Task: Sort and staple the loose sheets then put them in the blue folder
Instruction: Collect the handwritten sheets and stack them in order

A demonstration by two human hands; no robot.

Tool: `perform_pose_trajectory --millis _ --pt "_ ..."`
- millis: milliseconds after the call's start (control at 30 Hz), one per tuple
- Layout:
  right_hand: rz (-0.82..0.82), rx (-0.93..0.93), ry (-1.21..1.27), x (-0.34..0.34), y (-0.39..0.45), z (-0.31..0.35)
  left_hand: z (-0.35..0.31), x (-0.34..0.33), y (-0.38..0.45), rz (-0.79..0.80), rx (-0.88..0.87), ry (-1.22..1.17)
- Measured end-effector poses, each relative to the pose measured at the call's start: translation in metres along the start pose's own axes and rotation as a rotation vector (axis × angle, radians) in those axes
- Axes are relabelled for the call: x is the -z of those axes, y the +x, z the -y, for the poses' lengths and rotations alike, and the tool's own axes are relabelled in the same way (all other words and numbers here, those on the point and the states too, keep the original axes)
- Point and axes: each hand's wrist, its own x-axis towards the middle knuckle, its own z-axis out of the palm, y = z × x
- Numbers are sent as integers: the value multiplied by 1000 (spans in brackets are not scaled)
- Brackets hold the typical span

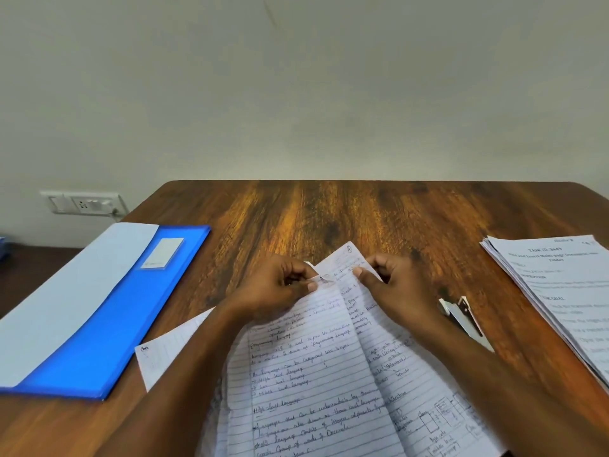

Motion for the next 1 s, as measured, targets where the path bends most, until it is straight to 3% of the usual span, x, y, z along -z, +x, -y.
perform_pose_trajectory --millis 267,400,633,1000 --pt "87 -201 413 13 5 4 0 -1 2 -75 -112 -32" --pt "92 -170 379 15 4 4 0 -3 3 -87 -127 -23" --pt "-44 168 111 17 0 6 -3 -5 3 -120 -127 -18" --pt "4 177 34 15 1 3 -6 -7 3 -168 -135 8"
